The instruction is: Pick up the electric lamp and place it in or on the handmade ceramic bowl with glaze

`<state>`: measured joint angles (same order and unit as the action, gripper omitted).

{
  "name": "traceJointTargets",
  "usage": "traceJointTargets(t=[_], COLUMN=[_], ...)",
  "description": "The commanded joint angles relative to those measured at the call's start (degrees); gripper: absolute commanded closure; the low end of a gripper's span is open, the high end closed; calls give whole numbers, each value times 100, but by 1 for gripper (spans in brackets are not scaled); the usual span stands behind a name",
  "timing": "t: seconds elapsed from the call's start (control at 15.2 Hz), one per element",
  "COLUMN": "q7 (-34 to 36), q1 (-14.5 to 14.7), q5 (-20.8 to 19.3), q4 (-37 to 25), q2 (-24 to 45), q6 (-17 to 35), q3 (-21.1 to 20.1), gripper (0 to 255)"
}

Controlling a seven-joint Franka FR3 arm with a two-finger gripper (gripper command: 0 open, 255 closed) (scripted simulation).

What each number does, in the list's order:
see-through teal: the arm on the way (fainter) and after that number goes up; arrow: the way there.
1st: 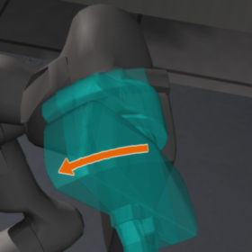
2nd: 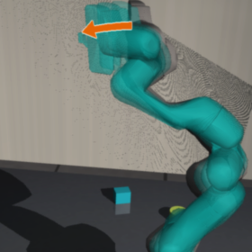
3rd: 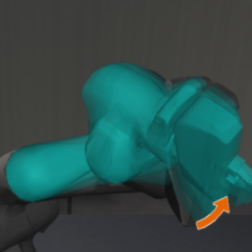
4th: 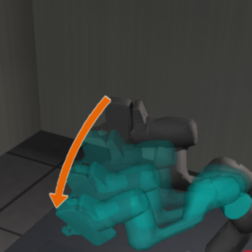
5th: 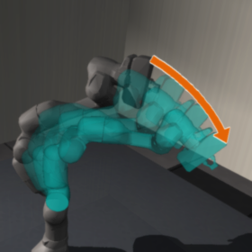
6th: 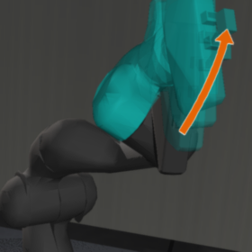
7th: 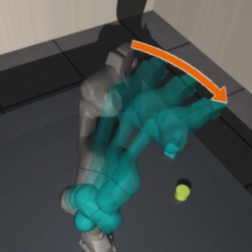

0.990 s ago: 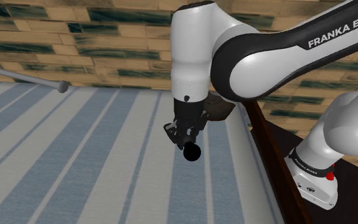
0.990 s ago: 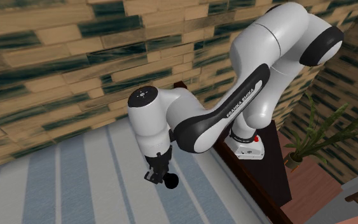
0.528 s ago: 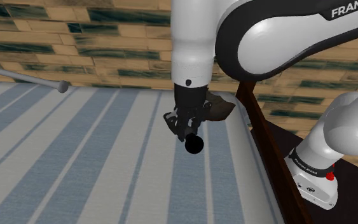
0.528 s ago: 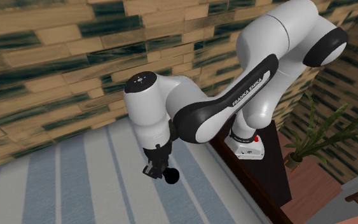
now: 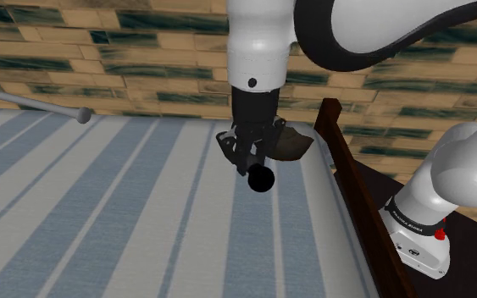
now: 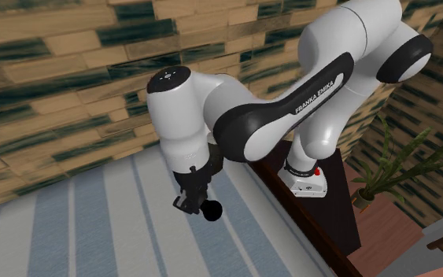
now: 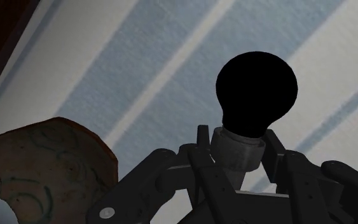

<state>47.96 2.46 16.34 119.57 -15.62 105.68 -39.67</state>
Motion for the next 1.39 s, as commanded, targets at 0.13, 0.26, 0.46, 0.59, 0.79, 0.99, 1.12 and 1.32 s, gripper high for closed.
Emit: traceJointTargets(t=[0.13, 0.26, 0.46, 0.59, 0.79, 0.99, 1.12, 1.32], q7=[-497, -812, -1265, -1556, -1977, -2382, -2668, -2684], q1=[-96, -166, -289, -383, -537, -705, -833, -826], q5=[60, 58, 9, -50, -166, -306, -418, -403], q4=[211, 358, 534, 621, 705, 733, 717, 923], q2=[-282, -420, -570, -633, -676, -659, -611, -582], q6=[-140, -183, -240, -272, -310, -338, -353, -119], q3=[373, 607, 942, 1155, 1464, 1758, 1963, 1937], gripper=[255, 255, 255, 255, 255, 255, 255, 255])
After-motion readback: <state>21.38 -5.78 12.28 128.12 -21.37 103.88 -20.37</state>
